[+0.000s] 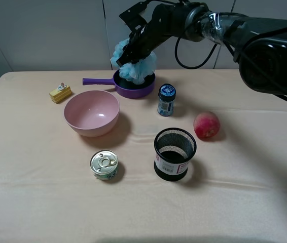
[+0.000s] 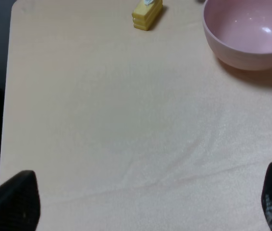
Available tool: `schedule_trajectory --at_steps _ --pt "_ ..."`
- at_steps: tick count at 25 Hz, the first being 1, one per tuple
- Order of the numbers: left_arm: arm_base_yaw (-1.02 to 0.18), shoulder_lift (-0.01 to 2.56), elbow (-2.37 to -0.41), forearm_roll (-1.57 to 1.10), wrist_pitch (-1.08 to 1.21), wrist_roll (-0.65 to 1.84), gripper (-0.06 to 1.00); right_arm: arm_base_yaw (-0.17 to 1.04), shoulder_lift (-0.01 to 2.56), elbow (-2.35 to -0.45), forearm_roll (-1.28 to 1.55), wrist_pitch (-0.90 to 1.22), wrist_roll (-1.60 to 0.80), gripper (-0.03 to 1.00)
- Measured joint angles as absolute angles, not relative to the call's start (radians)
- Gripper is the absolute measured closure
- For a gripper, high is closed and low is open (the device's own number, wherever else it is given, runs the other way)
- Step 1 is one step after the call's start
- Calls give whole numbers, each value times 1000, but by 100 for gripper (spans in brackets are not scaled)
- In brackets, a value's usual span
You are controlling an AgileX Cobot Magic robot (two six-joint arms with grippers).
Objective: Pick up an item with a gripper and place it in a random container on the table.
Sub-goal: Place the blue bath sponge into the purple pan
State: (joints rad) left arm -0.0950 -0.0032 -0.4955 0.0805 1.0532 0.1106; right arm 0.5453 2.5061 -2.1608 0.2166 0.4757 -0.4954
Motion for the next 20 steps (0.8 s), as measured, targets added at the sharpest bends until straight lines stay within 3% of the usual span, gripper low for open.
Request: schedule_trajectory --at_steps 20 --pt "-95 -3 -496 81 1053 111 2 544 2552 -2161 213 444 -495 70"
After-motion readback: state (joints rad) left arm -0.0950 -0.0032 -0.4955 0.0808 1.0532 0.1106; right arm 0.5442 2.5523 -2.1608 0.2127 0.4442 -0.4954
